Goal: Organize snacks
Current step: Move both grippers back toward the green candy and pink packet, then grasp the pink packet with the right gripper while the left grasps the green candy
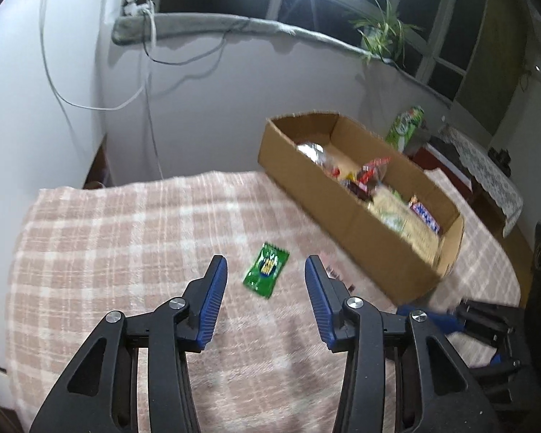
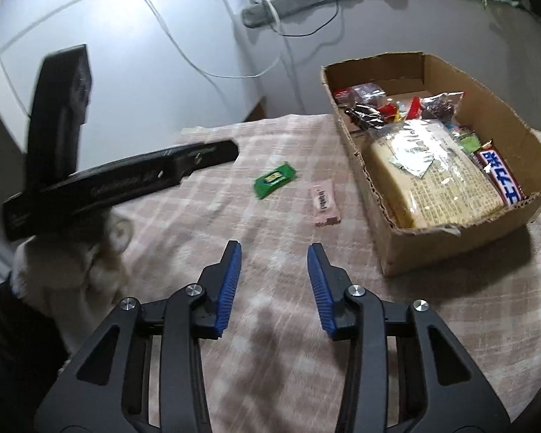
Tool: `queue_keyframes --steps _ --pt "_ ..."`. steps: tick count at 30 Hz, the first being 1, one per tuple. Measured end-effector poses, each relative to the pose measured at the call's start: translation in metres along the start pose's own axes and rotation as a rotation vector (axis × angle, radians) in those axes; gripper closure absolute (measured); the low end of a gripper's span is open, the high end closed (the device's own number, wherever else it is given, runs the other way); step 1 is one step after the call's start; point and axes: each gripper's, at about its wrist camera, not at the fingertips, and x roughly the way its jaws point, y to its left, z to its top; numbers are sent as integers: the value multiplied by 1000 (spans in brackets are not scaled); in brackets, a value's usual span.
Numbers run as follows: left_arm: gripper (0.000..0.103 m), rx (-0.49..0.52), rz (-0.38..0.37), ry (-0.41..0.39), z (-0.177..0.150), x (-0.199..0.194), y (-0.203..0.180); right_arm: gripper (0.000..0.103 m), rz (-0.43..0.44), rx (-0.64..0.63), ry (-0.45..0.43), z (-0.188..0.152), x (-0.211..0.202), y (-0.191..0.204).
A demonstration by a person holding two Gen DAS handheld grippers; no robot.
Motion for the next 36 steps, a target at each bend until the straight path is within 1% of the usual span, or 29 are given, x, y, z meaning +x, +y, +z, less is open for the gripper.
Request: queue_keyframes --steps 1,4,8,10,12,14,16,18,20,22,28,30,32,36 --pt "61 7 -5 5 -1 3 1 63 -45 -5 -11 0 4 3" --pt "62 31 -17 27 -6 17 5 63 -115 -9 -26 5 12 9" --pt "65 53 -39 43 -9 35 10 64 -166 -6 -34 11 22 13" --pt "65 50 -60 48 -8 39 13 67 -193 -13 -21 14 31 16" --pt "65 54 -86 47 -7 40 14 69 -202 -10 -12 17 36 15" --pt "65 86 -94 43 -3 43 11 70 -224 -2 -14 19 41 14" --pt "66 111 -89 51 0 49 9 76 -239 7 -9 20 46 11" --pt "70 107 -112 77 0 56 10 78 -248 5 2 20 50 10" --pt "71 81 -141 78 0 56 16 78 -264 -1 6 19 52 11" --pt "78 51 -152 80 0 56 21 78 -289 -5 7 19 55 12" --pt "79 52 -156 68 -3 51 20 78 -384 -24 4 23 60 16" --pt "83 51 -156 64 -4 50 19 78 -399 -26 28 26 65 14" --pt "84 51 -159 62 -6 49 21 78 -400 -29 59 28 72 12" --pt "84 62 -151 66 -8 48 20 78 -399 -32 59 27 74 11"
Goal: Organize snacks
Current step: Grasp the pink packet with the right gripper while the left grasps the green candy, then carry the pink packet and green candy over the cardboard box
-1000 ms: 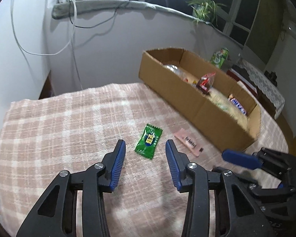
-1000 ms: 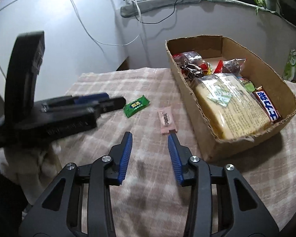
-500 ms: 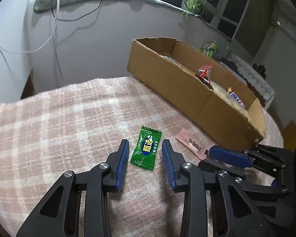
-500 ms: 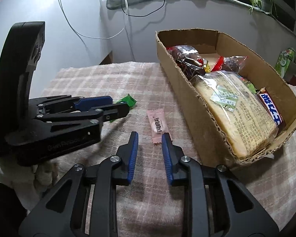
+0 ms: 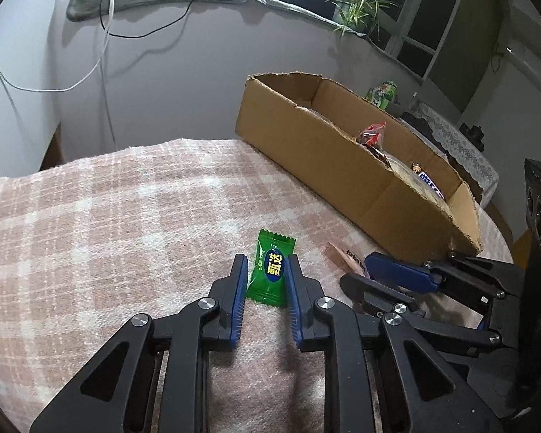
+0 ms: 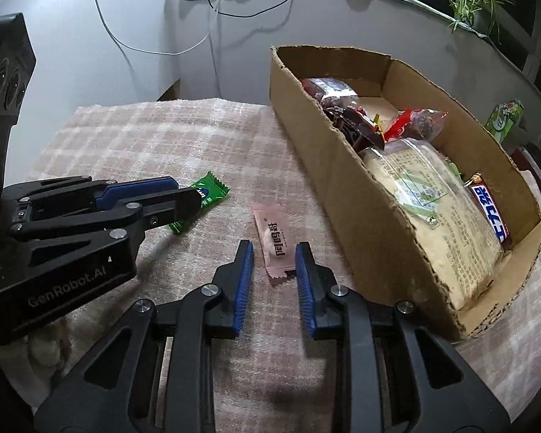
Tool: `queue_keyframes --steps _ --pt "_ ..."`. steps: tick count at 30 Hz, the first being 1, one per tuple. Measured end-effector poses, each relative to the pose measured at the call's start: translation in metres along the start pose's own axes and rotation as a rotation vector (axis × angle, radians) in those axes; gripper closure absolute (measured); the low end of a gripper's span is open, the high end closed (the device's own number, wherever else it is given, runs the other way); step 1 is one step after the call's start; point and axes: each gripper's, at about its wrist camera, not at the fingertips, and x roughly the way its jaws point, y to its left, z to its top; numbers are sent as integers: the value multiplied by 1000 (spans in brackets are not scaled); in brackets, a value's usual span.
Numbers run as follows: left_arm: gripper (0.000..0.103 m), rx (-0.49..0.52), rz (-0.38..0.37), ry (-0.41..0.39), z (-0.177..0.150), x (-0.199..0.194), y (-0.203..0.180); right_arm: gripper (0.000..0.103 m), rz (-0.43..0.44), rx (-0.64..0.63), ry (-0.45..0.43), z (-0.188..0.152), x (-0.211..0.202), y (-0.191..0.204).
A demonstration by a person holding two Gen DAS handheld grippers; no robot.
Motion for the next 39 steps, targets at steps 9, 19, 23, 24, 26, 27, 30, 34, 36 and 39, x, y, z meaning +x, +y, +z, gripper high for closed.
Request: queue_keyframes --steps 9,19,23,24,26,27,30,34,36,39 --pt "84 7 17 21 7 8 -6 84 43 10 0 1 -2 -3" --pt "76 122 97 74 9 17 -28 85 97 62 -2 0 -6 -12" --pt "80 121 116 73 9 16 -29 86 124 80 -4 -2 -8 -15" --pt "81 116 127 73 8 15 -29 86 135 87 -3 -3 -9 -16" --pt "81 113 141 74 4 12 -31 86 160 104 -2 -6 -11 -20" --pt "81 108 154 74 3 10 -31 86 169 110 0 -7 -11 -22" --pt "81 91 172 74 -3 3 -32 86 205 126 -1 -12 -15 -26" --pt "81 75 192 55 -12 -11 -36 86 247 120 -11 -20 -24 -26" --pt "81 53 199 31 -17 -22 -39 86 270 116 -14 -23 -28 -25" --pt "81 32 218 -8 -20 -39 -43 86 312 115 -17 -27 -35 -26"
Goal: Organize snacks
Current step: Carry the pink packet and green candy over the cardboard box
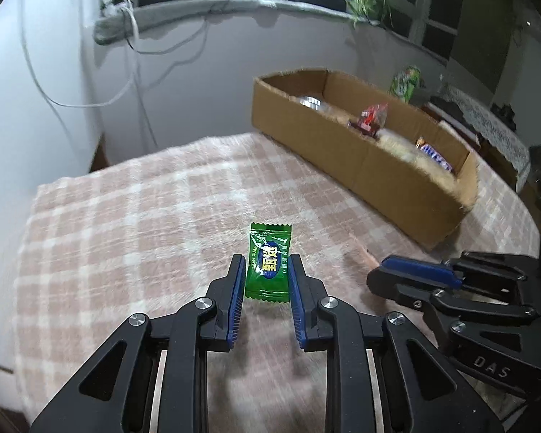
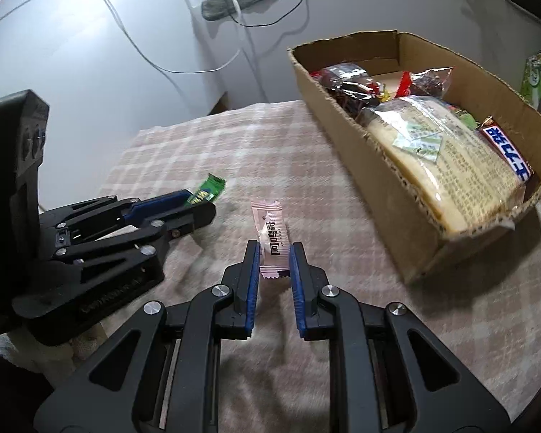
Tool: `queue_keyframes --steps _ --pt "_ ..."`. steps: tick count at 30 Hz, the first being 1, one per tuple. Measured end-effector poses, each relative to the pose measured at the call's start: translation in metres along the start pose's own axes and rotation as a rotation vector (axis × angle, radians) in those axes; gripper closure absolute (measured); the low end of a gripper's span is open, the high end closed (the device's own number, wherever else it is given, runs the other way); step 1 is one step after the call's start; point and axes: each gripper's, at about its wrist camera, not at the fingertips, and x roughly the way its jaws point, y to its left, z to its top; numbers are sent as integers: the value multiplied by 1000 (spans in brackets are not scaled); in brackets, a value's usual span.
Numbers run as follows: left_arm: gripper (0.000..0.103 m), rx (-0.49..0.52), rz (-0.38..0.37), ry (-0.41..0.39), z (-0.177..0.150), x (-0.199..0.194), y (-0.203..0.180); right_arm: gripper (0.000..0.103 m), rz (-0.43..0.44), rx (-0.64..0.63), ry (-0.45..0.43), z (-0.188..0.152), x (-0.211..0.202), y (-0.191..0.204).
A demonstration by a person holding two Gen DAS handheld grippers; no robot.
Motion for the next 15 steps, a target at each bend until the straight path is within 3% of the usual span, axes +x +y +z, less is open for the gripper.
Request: queue_keyframes --steps 7,15 --pt "81 -33 29 -115 11 -49 -11 86 88 -8 -37 -1 -32 -2" --pt "81 1 56 -181 29 -73 -47 86 147 -34 -105 5 -78 -18"
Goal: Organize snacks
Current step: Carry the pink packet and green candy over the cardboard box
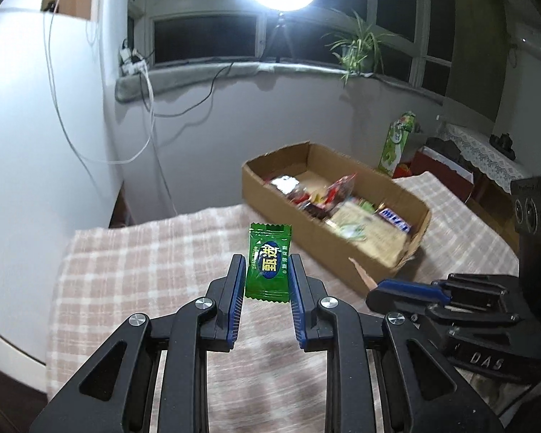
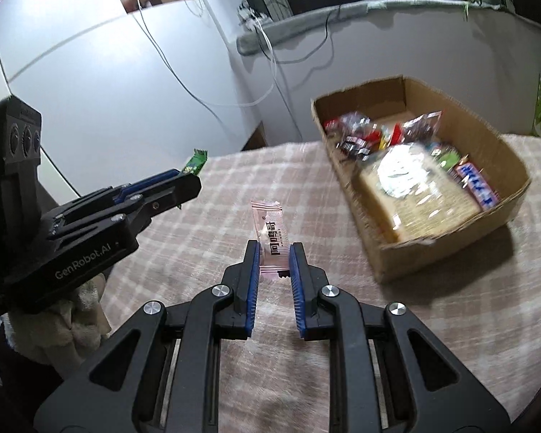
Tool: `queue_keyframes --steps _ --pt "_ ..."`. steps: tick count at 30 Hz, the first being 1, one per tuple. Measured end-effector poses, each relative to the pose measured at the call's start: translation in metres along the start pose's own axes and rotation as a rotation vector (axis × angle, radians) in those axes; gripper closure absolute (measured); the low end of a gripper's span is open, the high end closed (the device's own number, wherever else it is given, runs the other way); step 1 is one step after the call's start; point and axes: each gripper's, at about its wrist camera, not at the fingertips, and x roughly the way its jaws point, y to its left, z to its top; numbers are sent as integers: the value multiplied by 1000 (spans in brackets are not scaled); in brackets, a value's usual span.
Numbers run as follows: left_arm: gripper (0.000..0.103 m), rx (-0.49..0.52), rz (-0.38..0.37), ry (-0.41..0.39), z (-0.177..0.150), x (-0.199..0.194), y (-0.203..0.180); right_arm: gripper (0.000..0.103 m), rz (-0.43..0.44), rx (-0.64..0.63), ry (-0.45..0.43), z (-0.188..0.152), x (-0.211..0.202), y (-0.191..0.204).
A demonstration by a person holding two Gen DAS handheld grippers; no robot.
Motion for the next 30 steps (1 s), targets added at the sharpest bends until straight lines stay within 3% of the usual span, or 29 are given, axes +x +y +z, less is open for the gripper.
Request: queue_keyframes --steps 8,15,30 --pt "81 27 -12 -34 22 1 -29 86 16 17 -61 27 -41 -37" --pt "81 26 -43 -36 44 23 -48 86 -25 26 -107 51 -65 -80" --pt "81 0 -63 -6 82 90 -56 86 -82 17 -80 95 -38 -139"
